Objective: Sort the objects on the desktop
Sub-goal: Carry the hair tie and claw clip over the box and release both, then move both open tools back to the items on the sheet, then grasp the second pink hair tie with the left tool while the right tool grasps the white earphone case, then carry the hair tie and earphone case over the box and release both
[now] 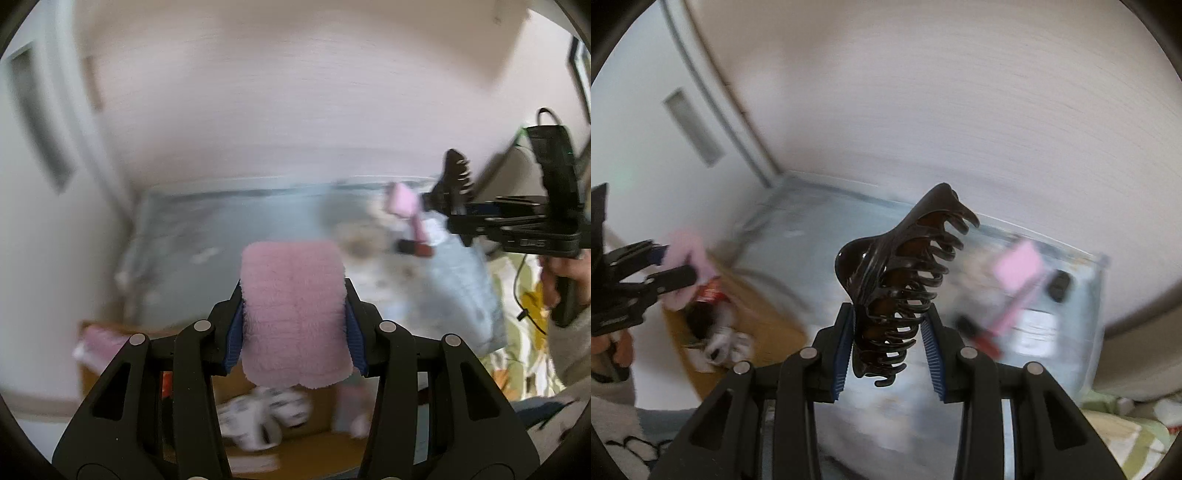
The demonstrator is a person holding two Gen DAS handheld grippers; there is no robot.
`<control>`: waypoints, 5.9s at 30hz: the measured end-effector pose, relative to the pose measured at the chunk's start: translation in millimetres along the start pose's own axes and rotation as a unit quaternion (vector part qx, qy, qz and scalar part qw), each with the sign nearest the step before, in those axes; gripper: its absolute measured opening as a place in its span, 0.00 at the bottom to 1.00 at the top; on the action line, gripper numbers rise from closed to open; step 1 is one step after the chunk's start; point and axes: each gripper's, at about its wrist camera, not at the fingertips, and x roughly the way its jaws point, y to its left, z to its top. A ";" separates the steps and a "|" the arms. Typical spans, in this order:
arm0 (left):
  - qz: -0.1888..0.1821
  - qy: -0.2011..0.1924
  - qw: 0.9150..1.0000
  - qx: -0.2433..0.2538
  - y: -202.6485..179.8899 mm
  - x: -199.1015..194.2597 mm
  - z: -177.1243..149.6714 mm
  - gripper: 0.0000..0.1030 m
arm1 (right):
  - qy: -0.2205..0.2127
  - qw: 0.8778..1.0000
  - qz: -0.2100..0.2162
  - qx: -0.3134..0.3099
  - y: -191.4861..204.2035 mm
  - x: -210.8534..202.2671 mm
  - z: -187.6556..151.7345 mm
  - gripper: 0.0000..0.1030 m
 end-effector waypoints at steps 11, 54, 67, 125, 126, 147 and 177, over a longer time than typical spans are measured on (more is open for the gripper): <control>0.077 0.031 0.994 -0.065 98.7 -1.2 -49.9 0.42 | 0.051 0.990 0.077 -0.107 130.3 55.3 14.8 0.33; 0.078 0.094 0.993 -0.007 93.1 33.3 -55.4 1.00 | 0.084 0.993 0.049 -0.067 152.7 80.6 -15.7 0.55; 0.004 0.055 0.996 0.066 0.0 40.3 5.4 1.00 | 0.088 0.987 0.020 0.130 15.2 26.2 -67.4 0.56; -0.030 0.078 0.971 0.223 -249.0 340.7 114.1 1.00 | 0.016 0.988 -0.135 0.066 -203.1 84.6 -84.6 0.57; -0.031 0.078 0.971 0.222 -248.8 340.0 113.3 1.00 | 0.016 0.988 -0.135 0.069 -204.4 84.1 -84.4 0.57; -0.053 0.086 0.963 0.250 -255.5 315.8 87.5 0.41 | -0.009 0.985 -0.163 0.049 -190.4 86.7 -74.5 0.57; -0.003 -0.005 0.994 0.112 -119.1 52.9 127.2 0.41 | -0.076 0.992 -0.098 0.008 -67.6 -89.9 -10.3 0.57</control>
